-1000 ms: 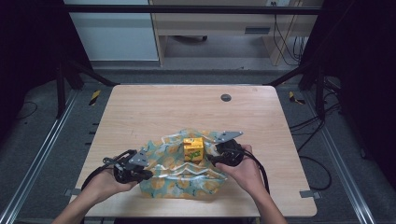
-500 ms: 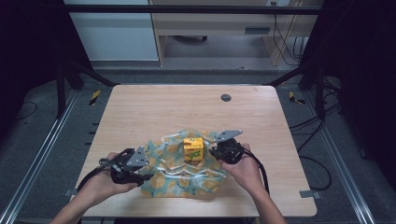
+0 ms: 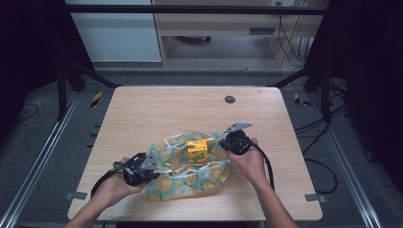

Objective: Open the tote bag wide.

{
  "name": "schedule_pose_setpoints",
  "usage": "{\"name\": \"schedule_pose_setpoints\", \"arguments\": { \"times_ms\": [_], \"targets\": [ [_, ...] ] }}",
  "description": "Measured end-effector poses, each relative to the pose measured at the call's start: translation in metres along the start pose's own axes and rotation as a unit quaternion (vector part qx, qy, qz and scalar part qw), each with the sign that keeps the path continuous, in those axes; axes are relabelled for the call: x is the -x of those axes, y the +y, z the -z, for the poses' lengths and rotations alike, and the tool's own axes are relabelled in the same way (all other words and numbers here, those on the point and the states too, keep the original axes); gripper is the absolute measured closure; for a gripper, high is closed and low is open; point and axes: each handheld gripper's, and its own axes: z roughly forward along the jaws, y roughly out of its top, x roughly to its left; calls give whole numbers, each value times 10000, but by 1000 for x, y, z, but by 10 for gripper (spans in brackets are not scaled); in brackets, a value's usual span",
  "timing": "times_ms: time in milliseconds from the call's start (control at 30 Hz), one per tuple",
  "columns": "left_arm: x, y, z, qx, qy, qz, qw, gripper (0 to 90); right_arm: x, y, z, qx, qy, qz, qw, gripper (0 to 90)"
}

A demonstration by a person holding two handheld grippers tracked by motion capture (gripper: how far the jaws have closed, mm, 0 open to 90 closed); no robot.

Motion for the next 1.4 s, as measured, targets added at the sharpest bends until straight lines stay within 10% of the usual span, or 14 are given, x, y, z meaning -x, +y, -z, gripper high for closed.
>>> {"name": "schedule_pose_setpoints", "arguments": {
  "times_ms": [933,1400],
  "targets": [
    [0,-16,-29,-297,-174,257,9991,898,27,-3,-25,-174,-270,-486,9983,889],
    [10,4,-1,368,303,291,9984,483,14,12,30,373,-284,-257,9986,382]
  ]
}}
